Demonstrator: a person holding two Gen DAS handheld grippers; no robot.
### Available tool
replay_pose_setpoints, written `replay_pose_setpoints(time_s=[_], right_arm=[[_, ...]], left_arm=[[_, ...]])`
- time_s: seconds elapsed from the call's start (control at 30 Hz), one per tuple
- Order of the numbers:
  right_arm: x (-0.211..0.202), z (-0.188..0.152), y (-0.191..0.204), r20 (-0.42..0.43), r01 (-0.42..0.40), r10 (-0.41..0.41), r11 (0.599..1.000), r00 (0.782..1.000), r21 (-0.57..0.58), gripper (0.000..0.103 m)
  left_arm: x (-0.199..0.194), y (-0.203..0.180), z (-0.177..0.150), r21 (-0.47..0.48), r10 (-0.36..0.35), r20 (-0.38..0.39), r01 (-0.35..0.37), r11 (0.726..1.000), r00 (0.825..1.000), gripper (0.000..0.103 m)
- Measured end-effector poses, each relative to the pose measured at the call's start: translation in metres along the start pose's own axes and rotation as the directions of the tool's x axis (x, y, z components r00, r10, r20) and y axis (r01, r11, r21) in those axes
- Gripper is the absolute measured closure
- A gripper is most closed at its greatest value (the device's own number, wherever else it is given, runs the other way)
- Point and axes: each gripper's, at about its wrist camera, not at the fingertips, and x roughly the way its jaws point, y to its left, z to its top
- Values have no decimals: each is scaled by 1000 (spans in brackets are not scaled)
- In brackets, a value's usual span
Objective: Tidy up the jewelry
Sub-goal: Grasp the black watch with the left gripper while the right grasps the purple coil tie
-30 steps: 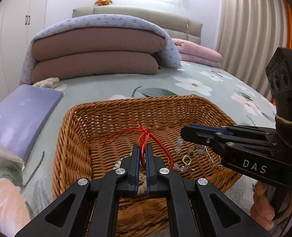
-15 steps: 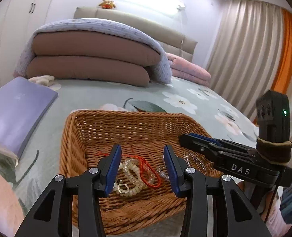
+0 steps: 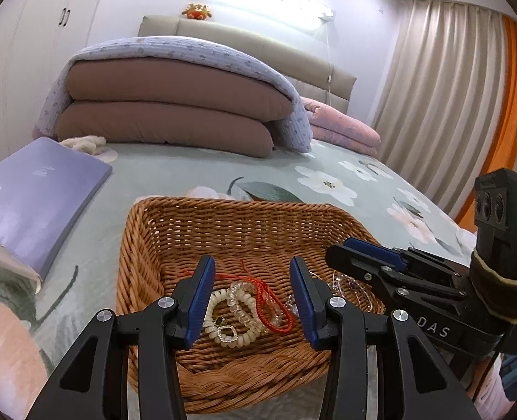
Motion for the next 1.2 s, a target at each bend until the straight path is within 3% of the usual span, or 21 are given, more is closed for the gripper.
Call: replay_pose_setpoints(time_s=[0.33, 0.47, 0.63, 0.8, 1.0, 1.2], right_arm=[[-86, -29, -3, 48, 52, -55, 997, 997, 49, 69], [-132, -72, -3, -19, 76, -75, 996, 997, 51, 69], [-170, -139, -6, -101, 90, -82, 992, 992, 86, 69], [-177, -177, -15, -151, 57, -32, 984, 988, 168, 69], [-174, -183, -20, -143, 29, -3, 983, 990, 181, 69], [-167, -189, -15, -173, 7, 23, 985, 985, 171, 69]], left_arm=[[-57, 0, -19, -47, -37, 84, 41, 998, 996, 57], [-91, -16, -51, -50, -88, 68, 91, 995, 994, 57], [-125, -33, -107, -77, -97, -22, 95, 993, 995, 57], [-135, -42, -140, -134, -125, -83, 113, 985, 989, 57], [-120, -48, -155, -150, -126, -154, 103, 983, 980, 57], [-112, -45, -160, -162, -145, -178, 116, 980, 973, 58]])
